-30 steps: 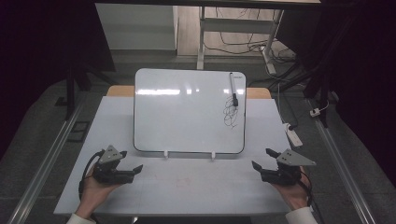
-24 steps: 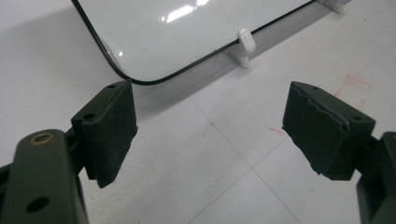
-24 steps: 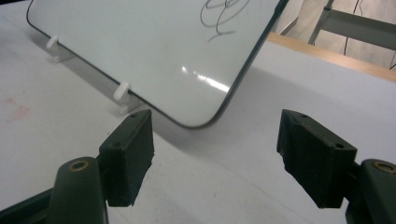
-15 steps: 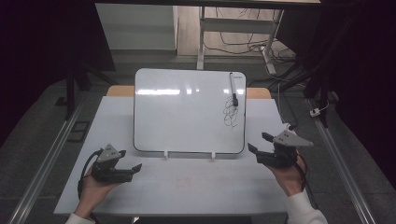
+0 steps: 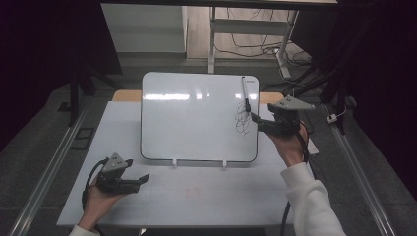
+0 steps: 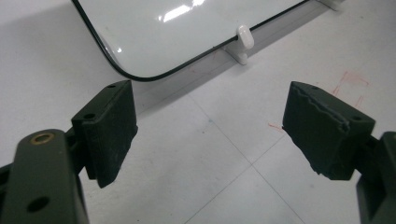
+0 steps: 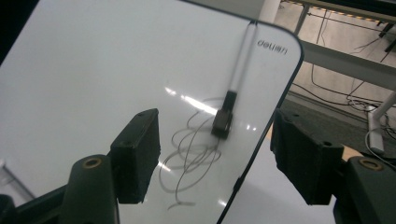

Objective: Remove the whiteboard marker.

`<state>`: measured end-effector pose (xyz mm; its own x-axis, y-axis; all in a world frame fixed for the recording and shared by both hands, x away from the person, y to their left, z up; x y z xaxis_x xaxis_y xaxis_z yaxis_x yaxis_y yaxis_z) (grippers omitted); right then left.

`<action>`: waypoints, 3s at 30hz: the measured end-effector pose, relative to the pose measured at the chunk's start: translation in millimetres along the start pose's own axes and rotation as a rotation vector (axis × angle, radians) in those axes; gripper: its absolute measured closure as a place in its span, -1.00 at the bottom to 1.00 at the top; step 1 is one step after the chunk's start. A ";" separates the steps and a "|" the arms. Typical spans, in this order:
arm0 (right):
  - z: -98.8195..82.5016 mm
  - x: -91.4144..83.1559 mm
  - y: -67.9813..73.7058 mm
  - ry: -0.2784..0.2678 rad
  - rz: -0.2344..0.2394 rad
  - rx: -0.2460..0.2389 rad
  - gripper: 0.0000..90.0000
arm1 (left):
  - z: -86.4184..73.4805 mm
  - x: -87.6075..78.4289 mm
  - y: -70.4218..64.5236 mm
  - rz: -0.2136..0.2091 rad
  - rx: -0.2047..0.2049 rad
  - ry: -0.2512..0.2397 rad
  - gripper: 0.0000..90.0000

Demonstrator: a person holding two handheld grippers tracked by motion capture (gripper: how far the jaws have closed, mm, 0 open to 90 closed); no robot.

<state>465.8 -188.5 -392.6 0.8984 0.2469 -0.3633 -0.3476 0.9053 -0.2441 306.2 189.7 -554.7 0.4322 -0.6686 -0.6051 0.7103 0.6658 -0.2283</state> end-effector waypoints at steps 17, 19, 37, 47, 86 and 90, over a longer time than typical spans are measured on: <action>54.4 71.4 9.7 0.088 -0.088 -0.044 0.03 | -2.1 -0.4 1.6 -0.001 -0.001 -0.004 -0.59; 56.6 79.6 11.2 0.102 -0.106 -0.048 0.05 | -2.0 -0.7 1.7 0.000 -0.001 -0.005 -0.59; 52.1 117.5 10.5 0.125 -0.228 -0.061 0.56 | -3.8 -2.8 1.8 0.002 0.012 -0.010 -0.59; 50.8 122.0 11.3 0.130 -0.215 -0.012 0.79 | -4.5 -5.1 2.7 0.012 0.010 -0.017 -0.59; -4.9 -7.4 128.8 -0.105 0.220 0.013 0.80 | 107.9 53.2 -66.0 -0.226 0.102 -0.144 -0.33; -14.1 -12.9 138.8 -0.108 0.255 0.028 0.80 | 121.2 67.2 -77.5 -0.267 0.104 -0.155 -0.30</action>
<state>402.2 -70.9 -434.4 0.8066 0.5024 -0.3114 -0.5601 0.8180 -0.1312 347.5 53.0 -485.2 0.2970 -0.8626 -0.4095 0.8593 0.4285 -0.2794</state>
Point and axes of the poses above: each handheld gripper's, and its own axes: x roughly forward along the jaws, z roughly out of its top, y roughly to its left, the point moved 9 cm from there along x, roughly forward along the jaws, and after that the axes turned 15 degrees about -z, right-handed, at the moved point
